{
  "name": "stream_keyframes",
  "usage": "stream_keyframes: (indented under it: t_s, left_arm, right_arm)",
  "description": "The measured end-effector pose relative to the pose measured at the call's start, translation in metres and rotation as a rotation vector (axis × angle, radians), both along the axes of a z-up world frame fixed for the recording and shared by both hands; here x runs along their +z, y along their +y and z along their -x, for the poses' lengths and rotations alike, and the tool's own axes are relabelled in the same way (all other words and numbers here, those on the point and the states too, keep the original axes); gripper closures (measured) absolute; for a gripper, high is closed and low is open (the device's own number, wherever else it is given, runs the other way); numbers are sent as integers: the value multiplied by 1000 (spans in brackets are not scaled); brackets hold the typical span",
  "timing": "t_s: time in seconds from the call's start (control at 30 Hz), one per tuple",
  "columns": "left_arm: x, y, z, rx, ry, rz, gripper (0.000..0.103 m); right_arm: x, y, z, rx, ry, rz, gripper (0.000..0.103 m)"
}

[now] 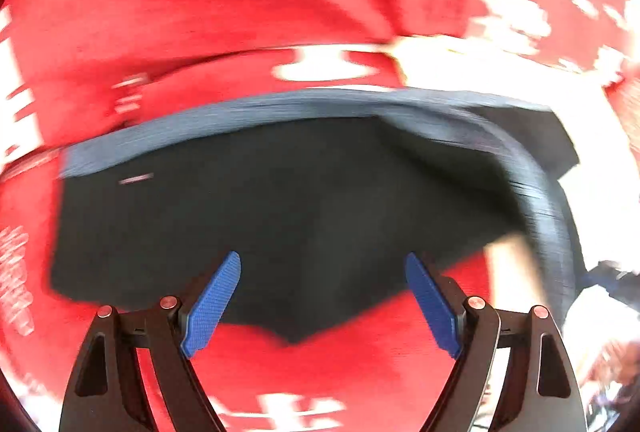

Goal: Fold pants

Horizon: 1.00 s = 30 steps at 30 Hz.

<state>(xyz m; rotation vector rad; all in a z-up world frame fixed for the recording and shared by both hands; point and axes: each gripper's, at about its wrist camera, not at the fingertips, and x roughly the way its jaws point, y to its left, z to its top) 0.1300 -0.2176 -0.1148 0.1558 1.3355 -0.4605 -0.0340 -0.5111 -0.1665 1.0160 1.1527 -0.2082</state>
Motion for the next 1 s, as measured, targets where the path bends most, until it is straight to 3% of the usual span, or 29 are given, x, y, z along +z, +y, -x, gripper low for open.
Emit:
stream_keyframes:
  t_s: [0.1,0.17,0.27,0.47,0.5,0.53,0.57,0.6,0.73,0.87,1.0]
  left_arm:
    - [5,-45,16,-82,6,63,17]
    - [8,-70,26,-110,56,138,17]
    - [1,-96,33,-156,105,181,17]
    - [-31,-138,38,-176,222,204,17]
    - [-36,-142,38,-169,236,203,17]
    - [-41,-145,36,-159,249,202,17]
    - [-47,-148,33,-151,266,219,17]
    - [-46,-150,34,-142,272,226,17]
    - [-27,-164,25,-104,236,256,17]
    - [6,-187,-4,-73,110,246,17]
    - [31,-191,-28,-41,-37,197,17]
  right_arm:
    - [-15,-15,63,-127,72,7,45]
    - [-24,-15,84,-157,100,31,45]
    - [-39,-12,102,-198,105,9,45]
    - [-78,-11,110,-273,11,-244,45]
    - [-85,-12,107,-287,-10,-309,51]
    - [-88,-13,104,-297,-24,-354,65]
    - [-90,-15,97,-296,-34,-384,85]
    - [-85,-19,89,-274,-44,-391,87]
    - [-31,-55,51,-189,-165,-362,89]
    - [17,-123,-11,-117,-266,-293,89]
    - [43,-194,-98,-32,-288,-177,85]
